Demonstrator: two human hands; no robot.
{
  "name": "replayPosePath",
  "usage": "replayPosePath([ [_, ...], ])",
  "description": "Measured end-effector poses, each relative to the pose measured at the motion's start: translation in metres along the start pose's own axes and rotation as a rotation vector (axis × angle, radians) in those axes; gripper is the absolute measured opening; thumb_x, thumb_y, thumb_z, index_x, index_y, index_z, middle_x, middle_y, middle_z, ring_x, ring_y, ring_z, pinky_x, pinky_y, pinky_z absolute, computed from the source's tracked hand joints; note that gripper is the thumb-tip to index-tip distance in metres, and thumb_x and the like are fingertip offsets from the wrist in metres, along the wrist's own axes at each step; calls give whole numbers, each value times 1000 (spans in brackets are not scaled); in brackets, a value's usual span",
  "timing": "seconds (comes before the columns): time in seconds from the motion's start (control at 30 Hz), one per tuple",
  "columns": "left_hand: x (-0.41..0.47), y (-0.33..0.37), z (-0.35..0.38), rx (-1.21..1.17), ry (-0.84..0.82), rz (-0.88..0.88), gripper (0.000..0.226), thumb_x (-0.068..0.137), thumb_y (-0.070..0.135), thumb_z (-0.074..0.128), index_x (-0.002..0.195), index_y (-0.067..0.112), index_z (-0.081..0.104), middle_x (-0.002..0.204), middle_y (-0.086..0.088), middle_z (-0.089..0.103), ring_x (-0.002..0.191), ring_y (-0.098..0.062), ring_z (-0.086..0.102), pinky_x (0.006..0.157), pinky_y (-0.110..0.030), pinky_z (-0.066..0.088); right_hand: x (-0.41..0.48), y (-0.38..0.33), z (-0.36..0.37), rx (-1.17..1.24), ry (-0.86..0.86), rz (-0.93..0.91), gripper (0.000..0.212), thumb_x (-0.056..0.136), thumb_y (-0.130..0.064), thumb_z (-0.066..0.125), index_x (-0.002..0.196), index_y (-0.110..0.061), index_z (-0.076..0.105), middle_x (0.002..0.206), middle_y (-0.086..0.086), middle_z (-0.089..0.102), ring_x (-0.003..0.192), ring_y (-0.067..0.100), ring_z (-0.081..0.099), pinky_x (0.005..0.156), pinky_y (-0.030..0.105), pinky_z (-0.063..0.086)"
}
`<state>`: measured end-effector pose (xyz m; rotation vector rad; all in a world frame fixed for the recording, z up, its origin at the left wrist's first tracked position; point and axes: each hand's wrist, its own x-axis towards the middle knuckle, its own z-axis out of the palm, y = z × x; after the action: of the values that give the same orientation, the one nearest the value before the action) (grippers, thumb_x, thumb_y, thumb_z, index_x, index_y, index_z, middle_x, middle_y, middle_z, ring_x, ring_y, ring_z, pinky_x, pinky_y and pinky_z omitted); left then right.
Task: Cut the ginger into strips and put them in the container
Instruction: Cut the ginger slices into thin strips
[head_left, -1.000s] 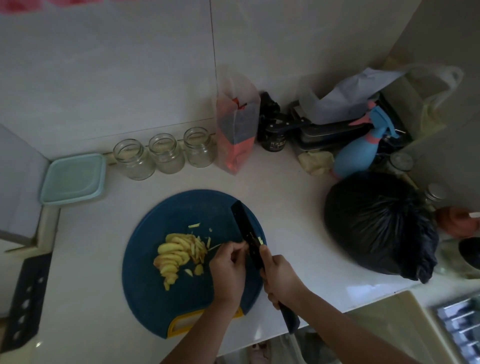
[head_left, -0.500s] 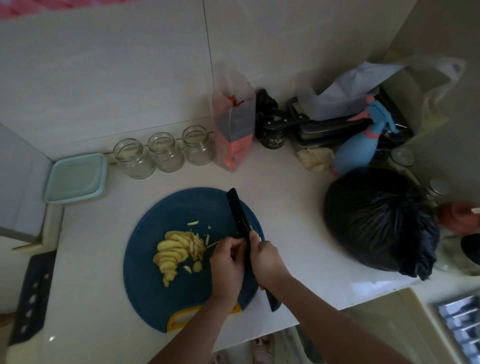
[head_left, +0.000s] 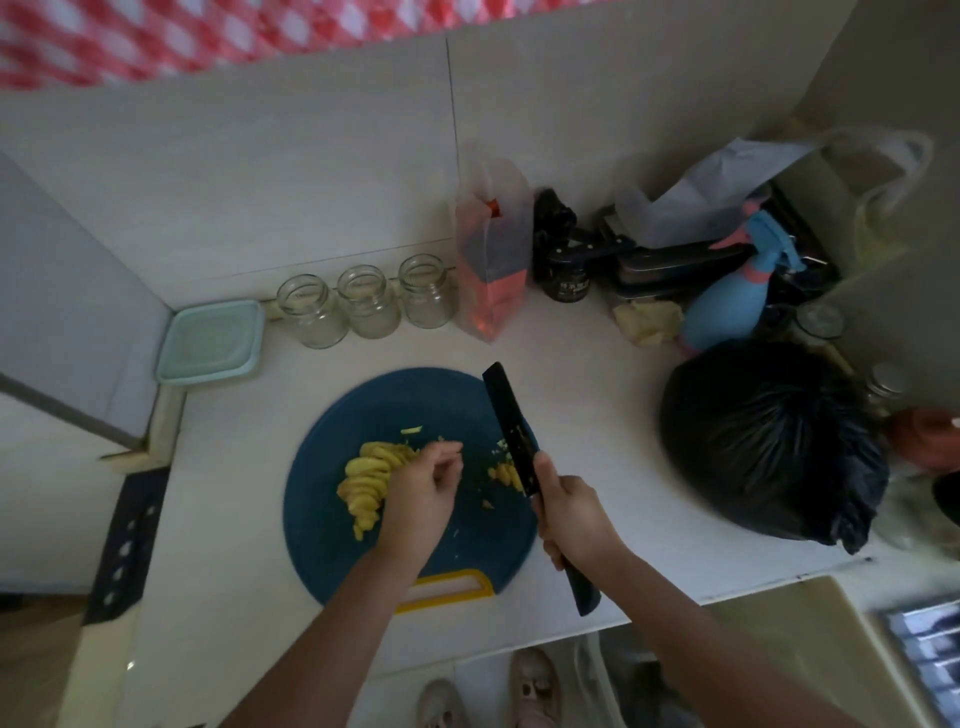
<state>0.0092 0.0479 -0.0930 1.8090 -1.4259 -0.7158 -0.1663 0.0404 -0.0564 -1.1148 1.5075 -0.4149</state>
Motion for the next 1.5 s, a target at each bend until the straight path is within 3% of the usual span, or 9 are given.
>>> replayPosePath([
  [0.33, 2, -18, -52, 200, -1, -53, 11, 84, 5, 66, 93, 6, 72, 92, -4, 72, 83, -9, 63, 78, -15, 45, -13, 10, 37, -53, -75, -44, 62, 93, -63, 29, 64, -11, 46, 50, 4, 43, 38, 16, 42, 39, 27, 40],
  [0.6, -17, -25, -46, 360, -93, -74, 11, 85, 23, 67, 84, 15, 75, 79, 1, 72, 70, -13, 64, 65, -27, 51, -27, 25, 52, -141, -89, -52, 60, 95, -58, 30, 59, -12, 47, 58, 7, 50, 49, 17, 48, 55, 37, 42],
  [0.73, -14, -22, -43, 387, -81, -92, 19, 89, 21, 61, 77, 13, 73, 72, -1, 69, 63, -15, 60, 55, -24, 42, -27, 24, 48, -71, -78, 16, 63, 93, -61, 32, 64, -9, 51, 59, 8, 51, 41, 15, 48, 40, 27, 41],
  [0.87, -14, -21, -38, 234, -103, -58, 20, 90, 17, 60, 105, 15, 72, 87, 1, 70, 75, -8, 59, 69, -20, 47, -29, 23, 44, -31, -70, 45, 60, 92, -62, 33, 67, -10, 49, 55, 5, 46, 35, 12, 42, 38, 24, 37],
  [0.97, -15, -20, -32, 264, -229, 8, 33, 92, 19, 58, 125, 20, 60, 77, 8, 52, 70, -6, 49, 66, -17, 39, -29, 21, 42, 0, -55, 58, 59, 91, -63, 33, 68, -11, 48, 53, 2, 42, 34, 10, 38, 37, 23, 35],
  [1.1, -10, -21, -40, 318, -116, 39, 30, 90, 22, 60, 120, 18, 64, 84, 7, 56, 73, -5, 51, 66, -16, 40, -29, 19, 45, -9, -58, 47, 60, 91, -64, 33, 68, -10, 48, 52, 2, 44, 33, 10, 40, 38, 24, 37],
  [1.23, 4, -38, -59, 474, 37, 62, 52, 77, 36, 73, 123, 16, 60, 115, -7, 55, 109, -24, 47, 88, -35, 43, -30, 16, 55, -110, -106, -4, 62, 91, -64, 29, 65, -11, 48, 57, 6, 46, 39, 13, 45, 40, 25, 39],
  [1.33, 16, -54, -70, 492, -43, 18, 58, 81, 40, 68, 132, 18, 52, 135, -7, 47, 127, -28, 38, 103, -44, 35, -27, 8, 66, -187, -143, -28, 60, 94, -61, 26, 69, -12, 49, 61, 5, 46, 44, 12, 46, 37, 24, 40],
  [1.5, 23, -60, -75, 332, -113, 46, 36, 91, 18, 58, 127, 14, 57, 131, -7, 52, 123, -22, 43, 105, -25, 29, -7, -10, 79, -229, -145, -12, 56, 97, -58, 23, 73, -14, 49, 64, 3, 48, 49, 12, 46, 43, 25, 41],
])
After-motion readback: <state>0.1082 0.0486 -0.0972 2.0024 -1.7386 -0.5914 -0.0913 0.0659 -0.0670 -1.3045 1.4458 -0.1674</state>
